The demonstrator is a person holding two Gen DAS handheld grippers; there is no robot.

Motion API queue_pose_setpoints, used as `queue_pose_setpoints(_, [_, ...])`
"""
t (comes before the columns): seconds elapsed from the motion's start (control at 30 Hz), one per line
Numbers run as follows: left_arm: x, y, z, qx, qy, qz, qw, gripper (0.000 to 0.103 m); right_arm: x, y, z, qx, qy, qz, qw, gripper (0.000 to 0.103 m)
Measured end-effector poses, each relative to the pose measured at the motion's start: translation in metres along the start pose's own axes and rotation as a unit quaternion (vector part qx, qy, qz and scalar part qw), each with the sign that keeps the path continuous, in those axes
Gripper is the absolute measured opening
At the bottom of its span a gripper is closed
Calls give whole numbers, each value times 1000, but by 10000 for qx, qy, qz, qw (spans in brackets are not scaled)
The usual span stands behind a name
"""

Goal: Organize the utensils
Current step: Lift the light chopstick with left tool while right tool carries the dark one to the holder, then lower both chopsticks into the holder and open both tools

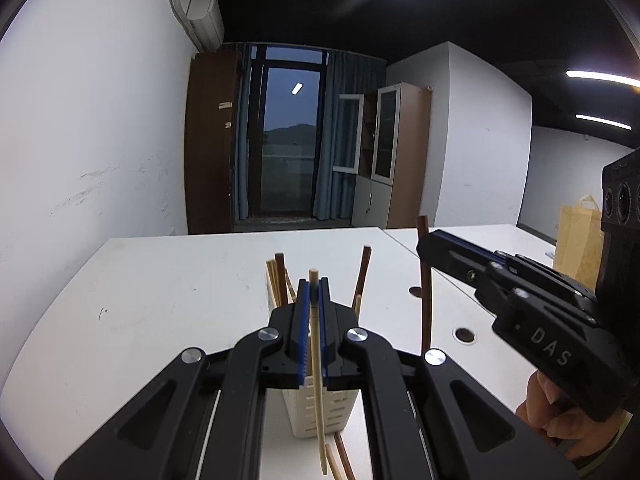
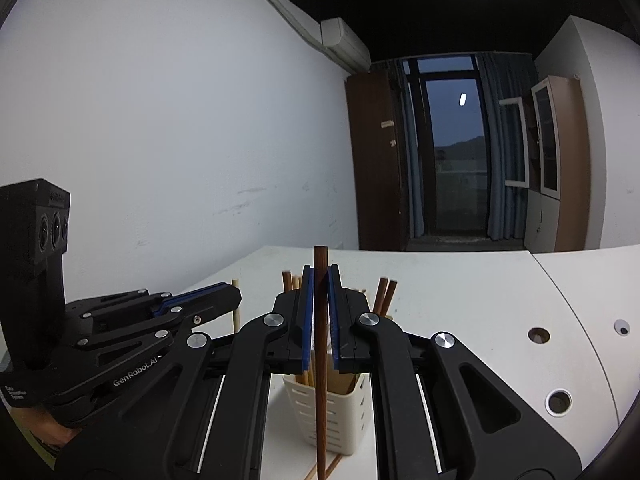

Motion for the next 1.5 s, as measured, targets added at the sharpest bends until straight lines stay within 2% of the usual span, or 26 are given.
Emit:
queue_pose_setpoints(0.43, [27,12,24,172,-824,211,9962,4,33,-10,11,13,-747,77,9972,6])
queue_pose_setpoints(0.73, [43,9,43,318,-1580,148,9868,4,47,-11,31,201,-1494,56,9885,6])
queue_pose_setpoints(0.97, [50,-1,46,370,-2010,12,9789,4,52,-21,45,249,-1963,-121,9802,6])
queue_pose_setpoints(1.1, [52,-2,34,427,-1993,-33,9790,4,54,-24,48,291,-2176,-141,9755,6])
queue_pose_setpoints(1.3, [52,0,4,595,-1721,-103,9832,4,50,-24,28,256,-2004,-7,9794,6])
queue_pose_setpoints(1.5, [45,4,-20,702,-1454,-171,9867,4,41,-24,-1,217,-1609,9,9867,6])
Point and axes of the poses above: each gripper's, at about its wrist camera, not at the fingertips, and z roughly against the way its jaws point, y to its left, x to its top, the point moved 10 cm from there along -z, roughly the way its jaws point, and after that the axes turned 12 degrees about y, right-handed, at the moved point
